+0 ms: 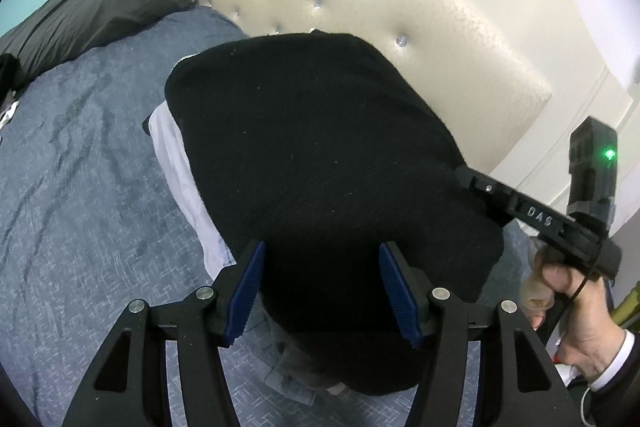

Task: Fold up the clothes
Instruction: 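Lower the sweatshirt onto the clothes stack and open both tools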

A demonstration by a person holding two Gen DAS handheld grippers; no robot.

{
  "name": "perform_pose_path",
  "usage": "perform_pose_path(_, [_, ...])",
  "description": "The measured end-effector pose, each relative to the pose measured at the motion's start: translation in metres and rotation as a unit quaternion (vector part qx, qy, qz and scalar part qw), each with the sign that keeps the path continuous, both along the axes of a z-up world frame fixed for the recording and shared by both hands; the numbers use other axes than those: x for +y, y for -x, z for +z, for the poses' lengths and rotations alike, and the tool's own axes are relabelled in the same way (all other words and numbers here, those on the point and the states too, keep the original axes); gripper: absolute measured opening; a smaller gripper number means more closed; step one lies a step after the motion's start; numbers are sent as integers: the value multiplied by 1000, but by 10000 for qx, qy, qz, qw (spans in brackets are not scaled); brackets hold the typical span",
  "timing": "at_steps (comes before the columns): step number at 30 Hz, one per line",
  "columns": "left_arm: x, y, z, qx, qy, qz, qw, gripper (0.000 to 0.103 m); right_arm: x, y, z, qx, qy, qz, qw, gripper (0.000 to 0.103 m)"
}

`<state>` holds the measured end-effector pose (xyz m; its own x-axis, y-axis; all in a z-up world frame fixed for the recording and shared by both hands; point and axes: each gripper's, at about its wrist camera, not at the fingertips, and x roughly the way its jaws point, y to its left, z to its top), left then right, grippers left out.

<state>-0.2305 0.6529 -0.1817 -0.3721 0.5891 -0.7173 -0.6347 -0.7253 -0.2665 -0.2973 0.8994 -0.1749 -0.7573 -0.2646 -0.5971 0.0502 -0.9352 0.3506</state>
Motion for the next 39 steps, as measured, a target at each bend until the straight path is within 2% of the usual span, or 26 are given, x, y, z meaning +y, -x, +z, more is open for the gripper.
perform_pose_path(3, [-3, 4, 8, -33, 5, 19, 10000, 64, 0, -3, 10, 19, 51, -18, 10000, 0])
perform_pose_path(13, [-20, -2, 46, 111, -88, 145, 9998, 63, -8, -15, 56, 146, -248, -80, 9996, 0])
perform_pose_path(23, [-48, -15, 64, 115, -217, 213, 9995, 63, -29, -33, 80, 121, -357, -142, 9992, 0])
perform_pose_path(39, [-107, -30, 94, 269, -348, 406, 9982, 65, -88, -51, 114, 103, -591, -165, 9981, 0])
